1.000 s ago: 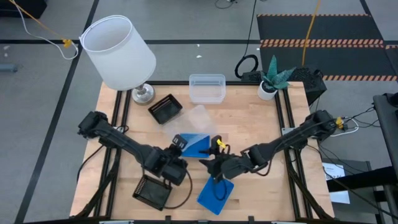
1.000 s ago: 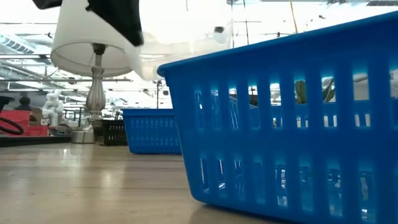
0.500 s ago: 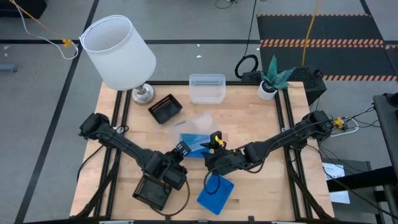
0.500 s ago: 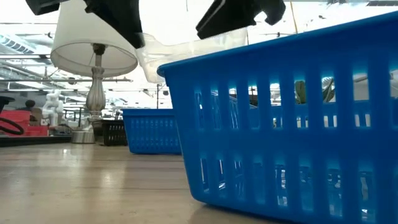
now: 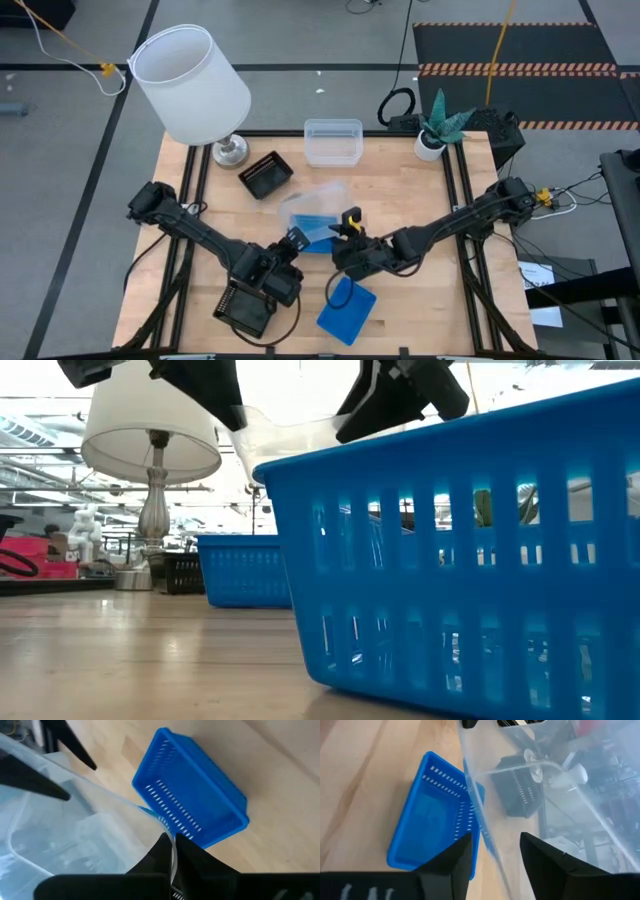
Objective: Stack baskets by color
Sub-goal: Stack the bottom transparent bin on the top transparent bin
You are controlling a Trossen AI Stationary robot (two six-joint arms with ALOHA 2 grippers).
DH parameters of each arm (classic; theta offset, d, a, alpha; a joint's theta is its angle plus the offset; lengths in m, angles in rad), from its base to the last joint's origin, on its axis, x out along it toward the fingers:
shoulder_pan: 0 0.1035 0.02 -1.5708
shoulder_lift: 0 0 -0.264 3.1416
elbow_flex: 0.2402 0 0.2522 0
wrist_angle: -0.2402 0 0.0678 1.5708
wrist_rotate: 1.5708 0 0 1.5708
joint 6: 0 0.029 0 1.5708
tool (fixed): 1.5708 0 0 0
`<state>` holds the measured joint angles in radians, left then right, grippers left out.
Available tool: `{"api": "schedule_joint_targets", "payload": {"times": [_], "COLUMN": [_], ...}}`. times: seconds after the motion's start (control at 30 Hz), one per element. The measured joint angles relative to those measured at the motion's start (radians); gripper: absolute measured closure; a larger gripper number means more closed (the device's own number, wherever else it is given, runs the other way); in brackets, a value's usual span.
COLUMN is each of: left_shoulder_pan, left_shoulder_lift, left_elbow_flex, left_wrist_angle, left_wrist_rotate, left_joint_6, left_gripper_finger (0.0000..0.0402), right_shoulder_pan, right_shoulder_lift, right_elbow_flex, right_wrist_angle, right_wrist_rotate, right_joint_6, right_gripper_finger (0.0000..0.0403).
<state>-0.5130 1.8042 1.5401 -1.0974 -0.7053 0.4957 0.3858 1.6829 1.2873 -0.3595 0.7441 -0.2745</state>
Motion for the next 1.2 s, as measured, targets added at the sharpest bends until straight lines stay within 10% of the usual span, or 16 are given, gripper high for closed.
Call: {"api": "schedule_joint_targets", "payload": {"times": [0.5, 1.2], "left_shoulder_pan": [-0.011, -0.049], "left_shoulder_lift": [0.0, -0.051], "left_elbow_flex": [0.0, 0.066], "left_wrist_angle": [-0.001, 0.051], "left_wrist_rotate": [-0.046, -0.359], "left_joint_6": [-0.036, -0.427], "left_gripper_finger": [0.0382, 0.0135], "right_shoulder_pan": [0.0, 0.0], "right_shoulder_lift": [0.0, -0.066], "right_elbow_flex": [-0.001, -0.002], "right_wrist_angle": [-0.023, -0.018], "right_wrist_rotate": [-0.013, 0.066], "right_joint_6": [-0.009, 0.153], "right_gripper_finger": [0.0396, 0.0399]}}
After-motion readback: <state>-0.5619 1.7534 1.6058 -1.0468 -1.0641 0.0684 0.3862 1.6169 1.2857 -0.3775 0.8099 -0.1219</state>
